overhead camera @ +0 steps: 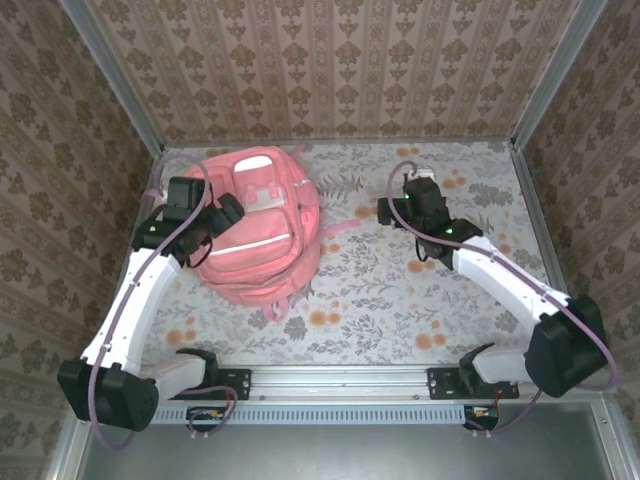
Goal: Pack the student bag
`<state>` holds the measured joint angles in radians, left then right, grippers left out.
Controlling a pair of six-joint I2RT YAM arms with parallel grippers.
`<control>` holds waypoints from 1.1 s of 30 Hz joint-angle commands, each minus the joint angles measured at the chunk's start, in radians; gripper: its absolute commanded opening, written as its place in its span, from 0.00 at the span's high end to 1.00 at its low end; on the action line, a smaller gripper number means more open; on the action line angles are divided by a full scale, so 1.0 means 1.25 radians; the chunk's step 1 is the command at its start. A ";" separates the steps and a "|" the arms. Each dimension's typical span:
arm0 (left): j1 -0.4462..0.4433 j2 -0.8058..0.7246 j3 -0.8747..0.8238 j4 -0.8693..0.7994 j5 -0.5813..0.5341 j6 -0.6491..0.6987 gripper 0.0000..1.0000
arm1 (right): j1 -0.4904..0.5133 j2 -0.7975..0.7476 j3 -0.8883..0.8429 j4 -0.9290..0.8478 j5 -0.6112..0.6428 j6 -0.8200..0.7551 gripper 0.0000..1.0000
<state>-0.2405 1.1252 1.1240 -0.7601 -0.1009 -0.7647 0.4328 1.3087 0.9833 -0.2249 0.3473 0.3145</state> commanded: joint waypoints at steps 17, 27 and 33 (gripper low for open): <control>0.177 0.143 -0.521 1.009 -0.263 0.535 0.00 | -0.212 0.031 -0.419 0.618 0.131 -0.224 0.00; 0.167 0.329 -0.589 1.318 -0.033 0.628 0.00 | -0.317 0.178 -0.501 0.938 -0.114 -0.203 0.00; 0.168 0.326 -0.586 1.305 -0.023 0.629 0.00 | -0.319 0.174 -0.473 0.881 -0.123 -0.203 0.00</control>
<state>-0.0135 1.5143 0.4068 0.8787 -0.2062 -0.0204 0.0349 1.5265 0.3630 0.8371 0.2462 0.0486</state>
